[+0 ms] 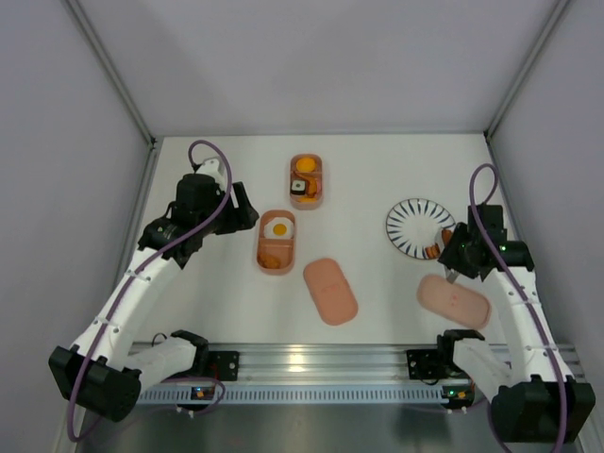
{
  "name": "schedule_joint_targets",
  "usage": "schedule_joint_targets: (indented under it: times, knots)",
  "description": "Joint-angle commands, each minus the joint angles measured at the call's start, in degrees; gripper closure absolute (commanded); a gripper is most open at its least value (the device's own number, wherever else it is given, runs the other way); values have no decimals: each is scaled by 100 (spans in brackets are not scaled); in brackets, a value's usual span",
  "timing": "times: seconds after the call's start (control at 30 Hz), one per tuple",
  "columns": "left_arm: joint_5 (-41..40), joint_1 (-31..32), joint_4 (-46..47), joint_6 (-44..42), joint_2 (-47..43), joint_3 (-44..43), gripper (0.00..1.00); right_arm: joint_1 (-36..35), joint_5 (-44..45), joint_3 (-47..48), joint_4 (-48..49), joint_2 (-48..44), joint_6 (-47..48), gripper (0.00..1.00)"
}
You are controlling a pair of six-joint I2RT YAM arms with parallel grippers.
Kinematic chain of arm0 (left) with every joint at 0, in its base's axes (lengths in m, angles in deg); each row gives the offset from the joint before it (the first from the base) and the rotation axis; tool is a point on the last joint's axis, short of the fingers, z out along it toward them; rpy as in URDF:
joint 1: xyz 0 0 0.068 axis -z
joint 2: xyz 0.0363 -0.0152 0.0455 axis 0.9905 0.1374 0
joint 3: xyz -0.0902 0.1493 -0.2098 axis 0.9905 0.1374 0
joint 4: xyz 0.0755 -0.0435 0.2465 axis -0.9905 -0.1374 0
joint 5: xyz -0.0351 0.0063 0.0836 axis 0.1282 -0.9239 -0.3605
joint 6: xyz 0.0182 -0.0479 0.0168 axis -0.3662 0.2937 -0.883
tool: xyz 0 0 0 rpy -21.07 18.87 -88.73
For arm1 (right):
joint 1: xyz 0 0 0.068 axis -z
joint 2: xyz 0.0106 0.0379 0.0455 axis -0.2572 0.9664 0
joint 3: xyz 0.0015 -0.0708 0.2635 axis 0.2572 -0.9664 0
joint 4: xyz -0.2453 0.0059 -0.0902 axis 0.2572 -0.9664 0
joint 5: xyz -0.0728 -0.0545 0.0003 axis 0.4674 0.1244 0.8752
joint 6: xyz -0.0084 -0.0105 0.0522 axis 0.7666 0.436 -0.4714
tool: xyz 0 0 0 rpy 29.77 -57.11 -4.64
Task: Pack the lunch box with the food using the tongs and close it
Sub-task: Pick up the fake food from the plate.
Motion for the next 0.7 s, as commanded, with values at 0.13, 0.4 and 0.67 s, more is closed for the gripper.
schedule_joint_targets:
  times: [0.13, 0.4, 0.67]
  knots:
    - [4, -30, 294, -12, -78, 41, 26, 204, -275, -81, 591, 125, 180, 60]
    - [4, -30, 285, -12, -78, 14, 26, 256, -310, -81, 715, 239, 233, 64]
    - [-5, -21, 276, -29, -70, 14, 26, 292, -354, -46, 741, 301, 303, 74]
